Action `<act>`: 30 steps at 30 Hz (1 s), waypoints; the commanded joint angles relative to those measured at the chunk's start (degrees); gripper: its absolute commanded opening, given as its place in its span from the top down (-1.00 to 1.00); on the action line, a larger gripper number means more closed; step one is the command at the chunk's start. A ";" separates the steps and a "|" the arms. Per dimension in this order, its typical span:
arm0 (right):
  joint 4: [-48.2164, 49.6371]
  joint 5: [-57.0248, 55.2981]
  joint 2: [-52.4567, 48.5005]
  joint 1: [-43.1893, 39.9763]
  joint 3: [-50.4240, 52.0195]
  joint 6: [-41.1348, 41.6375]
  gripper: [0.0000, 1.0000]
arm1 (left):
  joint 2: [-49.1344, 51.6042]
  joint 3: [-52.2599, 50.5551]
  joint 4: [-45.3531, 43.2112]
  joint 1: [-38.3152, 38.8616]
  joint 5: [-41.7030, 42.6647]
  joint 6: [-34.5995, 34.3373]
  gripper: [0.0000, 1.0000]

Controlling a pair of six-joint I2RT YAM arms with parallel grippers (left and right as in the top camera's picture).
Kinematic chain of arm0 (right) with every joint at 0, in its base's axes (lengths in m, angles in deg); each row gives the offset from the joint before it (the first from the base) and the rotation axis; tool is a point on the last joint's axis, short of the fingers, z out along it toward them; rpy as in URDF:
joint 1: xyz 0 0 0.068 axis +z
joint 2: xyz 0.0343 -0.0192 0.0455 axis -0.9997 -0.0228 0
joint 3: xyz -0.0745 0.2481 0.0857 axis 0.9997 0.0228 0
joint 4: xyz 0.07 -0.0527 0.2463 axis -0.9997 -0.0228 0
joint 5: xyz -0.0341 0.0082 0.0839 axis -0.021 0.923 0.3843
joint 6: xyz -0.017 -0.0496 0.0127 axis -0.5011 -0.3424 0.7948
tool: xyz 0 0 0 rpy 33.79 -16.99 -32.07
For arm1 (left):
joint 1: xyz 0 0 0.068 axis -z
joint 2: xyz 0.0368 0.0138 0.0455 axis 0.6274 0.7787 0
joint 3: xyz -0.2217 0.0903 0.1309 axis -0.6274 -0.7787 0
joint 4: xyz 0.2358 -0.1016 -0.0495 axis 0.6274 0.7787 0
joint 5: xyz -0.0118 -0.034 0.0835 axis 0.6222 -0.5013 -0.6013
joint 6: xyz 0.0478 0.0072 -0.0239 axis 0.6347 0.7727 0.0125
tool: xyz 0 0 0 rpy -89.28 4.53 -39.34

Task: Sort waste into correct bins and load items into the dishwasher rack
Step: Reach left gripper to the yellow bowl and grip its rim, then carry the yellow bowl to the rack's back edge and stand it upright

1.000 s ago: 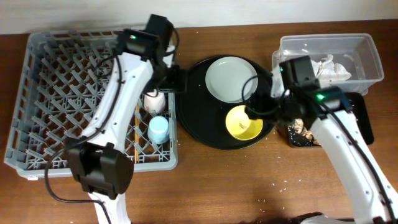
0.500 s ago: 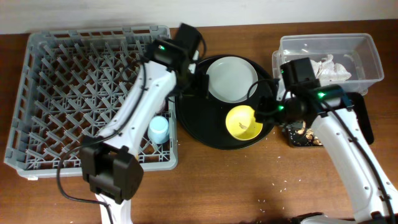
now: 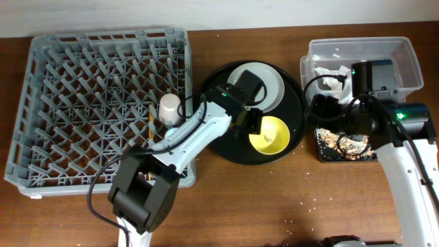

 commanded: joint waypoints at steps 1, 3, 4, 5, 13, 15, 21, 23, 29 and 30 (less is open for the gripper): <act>-0.46 -0.72 -0.09 -0.15 -0.57 -0.59 -0.65 | 1.11 -0.83 -0.76 1.84 -0.87 -2.27 -0.33; -0.98 -0.72 -0.09 -0.15 -0.57 -0.61 -0.65 | 2.03 -0.83 -0.79 2.32 -1.55 -3.89 -0.33; -1.18 -0.74 -0.09 -0.15 -0.57 -0.66 -0.65 | 2.82 -0.83 -1.03 2.43 -1.53 -4.35 -0.33; -1.31 -0.74 -0.09 -0.15 -0.57 -0.79 -0.65 | 3.69 -0.83 -1.22 2.43 -1.51 -4.81 -0.33; -1.38 -0.74 -0.09 -0.15 -0.57 -0.79 -0.65 | 6.78 -0.83 -1.90 2.43 -1.53 -5.20 0.32; -1.29 -0.74 -0.09 -0.15 -0.57 -0.79 -0.65 | 6.82 -0.83 -2.10 2.43 -1.53 -5.18 0.53; -1.25 -0.76 -0.09 -0.15 -0.57 -0.79 -0.66 | 6.86 -0.81 -2.14 2.40 -1.51 -5.18 0.91; -1.20 -0.76 -0.09 -0.15 -0.57 -0.79 -0.65 | 6.84 -0.76 -2.03 2.40 -1.42 -5.18 0.99; -1.22 -2.23 -0.09 -0.15 -0.52 -0.79 -0.66 | 2.45 4.74 4.70 0.90 -1.09 1.57 0.99; -1.22 -2.23 -0.09 -0.15 -0.52 -0.79 -0.66 | 1.33 5.97 5.86 0.31 -1.60 3.34 0.99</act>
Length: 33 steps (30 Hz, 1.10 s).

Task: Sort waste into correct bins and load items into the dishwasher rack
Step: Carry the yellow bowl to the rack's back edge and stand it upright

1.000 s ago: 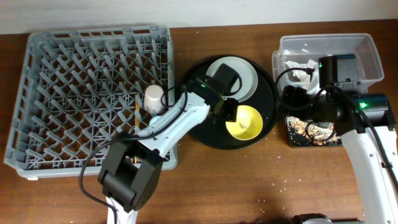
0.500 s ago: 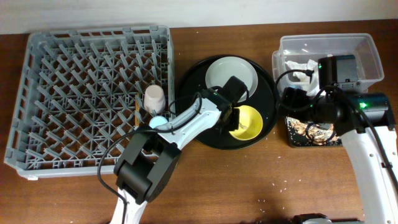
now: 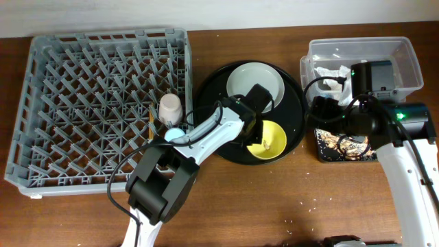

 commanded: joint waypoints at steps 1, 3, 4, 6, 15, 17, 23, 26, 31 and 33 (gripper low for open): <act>-0.07 -1.77 -0.09 -0.15 -0.52 -0.57 -0.66 | -6.71 6.91 4.94 -2.73 -1.79 8.92 0.99; -0.07 -1.77 -0.09 -0.15 -0.52 -0.57 -0.66 | -9.55 9.29 6.91 -4.74 -6.25 12.31 0.99; -0.07 -1.77 -0.09 -0.15 -0.52 -0.57 -0.66 | -11.80 10.71 7.80 -6.36 -11.13 14.29 0.99; -0.04 -1.77 -0.09 -0.15 -0.52 -0.57 -0.66 | -15.52 11.80 7.48 -8.92 -21.73 16.74 0.99; 0.59 -1.75 -0.09 -0.15 -0.52 -0.57 -0.67 | -15.15 11.80 -4.37 -16.06 -58.38 23.30 0.99; 0.52 -1.77 -0.09 -0.15 -0.52 -0.59 -0.67 | -11.91 11.80 -10.36 -17.22 -62.38 27.67 0.99; 0.50 -2.91 -0.09 -0.15 -0.42 -2.10 -0.68 | -2.08 11.80 -31.15 -18.36 -75.38 46.01 1.00; 0.44 -3.30 -0.09 -0.15 -0.42 -2.10 -0.68 | 1.97 11.80 -38.34 -19.45 -78.09 50.40 1.00; 0.52 -3.30 -0.13 -0.15 -0.42 -2.10 -0.68 | 4.46 11.80 -39.32 -22.23 -78.93 50.75 1.00; 0.59 -3.48 -0.42 -0.15 -0.42 -2.29 -0.67 | 5.46 11.80 -39.32 -23.28 -78.90 50.84 1.00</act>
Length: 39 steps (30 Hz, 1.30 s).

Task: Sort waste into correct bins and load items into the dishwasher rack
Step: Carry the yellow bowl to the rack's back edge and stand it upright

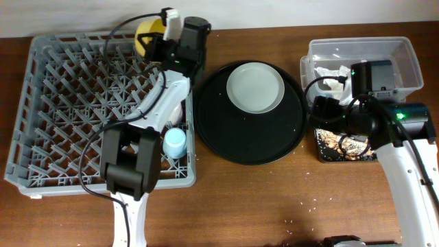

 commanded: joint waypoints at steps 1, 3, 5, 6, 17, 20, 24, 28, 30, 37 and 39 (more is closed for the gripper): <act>0.13 -1.33 -0.57 -0.15 -0.42 -0.81 -0.67 | 1.84 0.15 -0.37 -2.03 -2.71 2.10 1.00; 0.13 -1.33 -1.03 -0.15 -0.42 -0.81 -0.67 | 2.54 0.15 -0.04 -2.12 -2.62 2.12 1.00; 0.13 -1.33 -1.49 -0.15 -0.42 -0.81 -0.67 | 3.34 0.15 0.50 -2.03 -2.29 2.12 1.00; 0.13 -1.33 -1.77 -0.15 -0.42 -0.81 -0.67 | 3.61 0.15 0.50 -1.99 -2.29 2.12 1.00; 0.17 -1.33 -3.69 -0.15 -0.42 -0.81 -0.68 | 4.22 0.15 0.46 -1.07 -0.50 2.12 1.00; 0.17 -1.33 -3.69 -0.15 -0.42 -0.81 -0.67 | 4.22 0.15 0.46 -0.52 0.35 2.12 1.00; 0.17 -1.36 -3.69 -0.15 -0.42 -0.83 -0.68 | 4.26 0.15 0.46 0.68 1.51 2.12 1.00; 0.17 -1.36 -3.69 -0.15 -0.42 -1.49 -0.68 | 4.66 0.15 0.59 1.62 2.25 2.14 1.00; 0.17 -1.38 -3.69 -0.15 -0.42 -1.49 -0.68 | 5.20 0.15 0.70 2.01 2.27 2.56 1.00; 0.37 -1.38 -3.69 -0.15 -0.42 -1.49 -0.68 | 6.14 0.15 0.63 2.29 2.16 3.65 1.00; 0.57 -1.38 -3.69 -0.15 -0.42 -1.49 -0.67 | 6.12 0.15 -0.20 2.51 1.29 4.37 0.97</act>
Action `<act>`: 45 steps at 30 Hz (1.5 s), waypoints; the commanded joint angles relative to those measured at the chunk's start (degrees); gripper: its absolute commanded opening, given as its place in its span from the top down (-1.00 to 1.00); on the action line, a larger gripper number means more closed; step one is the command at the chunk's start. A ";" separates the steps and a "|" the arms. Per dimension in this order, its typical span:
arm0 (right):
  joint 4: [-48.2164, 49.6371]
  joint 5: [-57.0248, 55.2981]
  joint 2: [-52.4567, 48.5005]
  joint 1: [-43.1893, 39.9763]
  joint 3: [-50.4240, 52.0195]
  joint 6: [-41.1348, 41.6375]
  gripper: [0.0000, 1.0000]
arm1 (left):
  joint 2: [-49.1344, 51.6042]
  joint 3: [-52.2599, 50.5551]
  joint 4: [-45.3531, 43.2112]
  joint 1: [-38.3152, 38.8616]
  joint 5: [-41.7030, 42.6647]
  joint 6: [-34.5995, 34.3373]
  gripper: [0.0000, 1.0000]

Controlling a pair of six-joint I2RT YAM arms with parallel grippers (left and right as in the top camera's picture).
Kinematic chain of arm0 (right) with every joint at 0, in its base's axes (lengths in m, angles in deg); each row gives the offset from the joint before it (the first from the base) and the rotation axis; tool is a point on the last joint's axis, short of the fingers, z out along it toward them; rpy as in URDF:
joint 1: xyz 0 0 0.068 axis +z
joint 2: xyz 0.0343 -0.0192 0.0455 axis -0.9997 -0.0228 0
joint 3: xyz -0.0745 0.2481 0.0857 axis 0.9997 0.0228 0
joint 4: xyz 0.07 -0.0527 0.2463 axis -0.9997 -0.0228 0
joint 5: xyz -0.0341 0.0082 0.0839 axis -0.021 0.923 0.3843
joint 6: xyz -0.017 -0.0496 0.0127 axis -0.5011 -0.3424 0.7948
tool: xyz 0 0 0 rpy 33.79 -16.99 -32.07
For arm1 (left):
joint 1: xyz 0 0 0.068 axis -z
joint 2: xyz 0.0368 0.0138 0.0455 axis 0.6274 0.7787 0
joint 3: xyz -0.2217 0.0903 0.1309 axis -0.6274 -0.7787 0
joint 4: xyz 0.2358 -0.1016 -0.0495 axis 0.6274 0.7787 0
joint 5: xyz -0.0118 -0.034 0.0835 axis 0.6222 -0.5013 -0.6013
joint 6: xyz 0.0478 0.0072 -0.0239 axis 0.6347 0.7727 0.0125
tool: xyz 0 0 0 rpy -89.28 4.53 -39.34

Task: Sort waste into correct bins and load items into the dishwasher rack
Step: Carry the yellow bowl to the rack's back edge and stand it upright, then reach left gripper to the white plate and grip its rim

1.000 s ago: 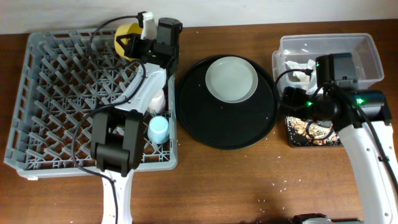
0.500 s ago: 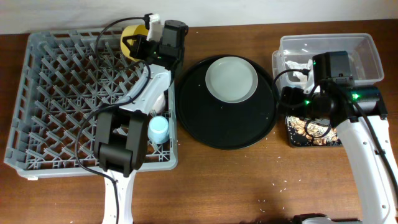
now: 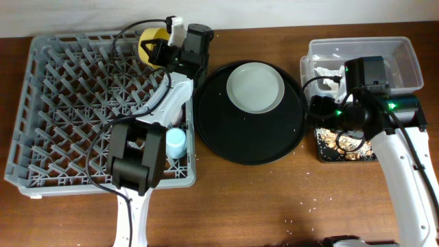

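Note:
My left gripper (image 3: pixel 159 49) is shut on the rim of a yellow bowl (image 3: pixel 147 45). It holds the bowl on edge over the far right corner of the grey dishwasher rack (image 3: pixel 41 116). A white plate (image 3: pixel 255 87) lies on the round black tray (image 3: pixel 274 140). A light blue cup (image 3: pixel 175 142) stands in the rack's near right part. My right gripper (image 3: pixel 321 110) hangs between the tray and the bins, and its fingers are too dark to read.
A clear bin (image 3: pixel 405 58) holding white scraps stands at the far right. In front of it is a black bin of food scraps (image 3: pixel 343 147). The left arm stretches along the rack's right side.
The yellow bowl in my left gripper sits slightly lower and nearer over the rack's corner. My right arm's wrist has shifted a little to the left.
My left gripper was at the yellow bowl on the black tray, beside the white plate. A second later it was still at the bowl's rim on the tray. Then the bowl was off the tray, held over the rack's far right corner, where it stays.

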 commanded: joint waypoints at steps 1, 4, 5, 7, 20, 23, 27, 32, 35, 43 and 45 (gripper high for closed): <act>0.39 -0.94 -0.17 -0.15 -0.42 -0.46 -0.68 | 2.32 0.15 -0.15 1.70 1.81 2.60 0.86; 0.39 -0.94 -0.17 -0.15 -0.42 -0.46 -0.67 | 2.32 0.15 -0.98 2.16 0.31 4.13 0.65; 0.42 -0.94 -0.17 -0.15 -0.42 -0.46 -0.68 | 2.32 0.15 -1.09 2.51 -0.35 4.15 0.51; 0.57 -0.92 -0.17 -0.15 -0.42 -0.44 -0.68 | 2.32 0.15 -1.22 3.10 -0.70 4.15 0.15; 1.01 -0.81 -0.17 -0.15 -0.42 -0.42 -0.68 | 1.38 0.22 -1.16 4.72 -2.40 6.67 -0.37; 1.53 -0.22 -0.17 -0.15 -0.42 -0.42 -0.67 | -0.28 0.22 -0.61 5.75 -2.27 6.67 -0.37; 1.66 -0.04 -0.17 -0.15 -0.42 -0.42 -0.67 | -2.49 0.22 -0.33 7.76 -2.14 6.64 -0.37; 1.62 -0.04 -0.17 -0.15 -0.42 -0.42 -0.67 | -3.48 0.22 0.48 10.47 -2.14 6.60 -0.37; 1.64 -0.04 -0.17 -0.15 -0.42 -0.44 -0.68 | -3.48 0.22 1.01 12.41 -1.60 5.70 -0.37; 1.14 -0.09 -0.17 -0.15 -0.42 -0.46 -0.67 | -4.11 0.22 19.69 17.16 29.51 -16.46 -0.38; 1.07 -0.09 -0.17 -0.15 -0.42 -0.46 -0.67 | -4.70 0.26 23.41 15.72 47.95 -23.10 -0.38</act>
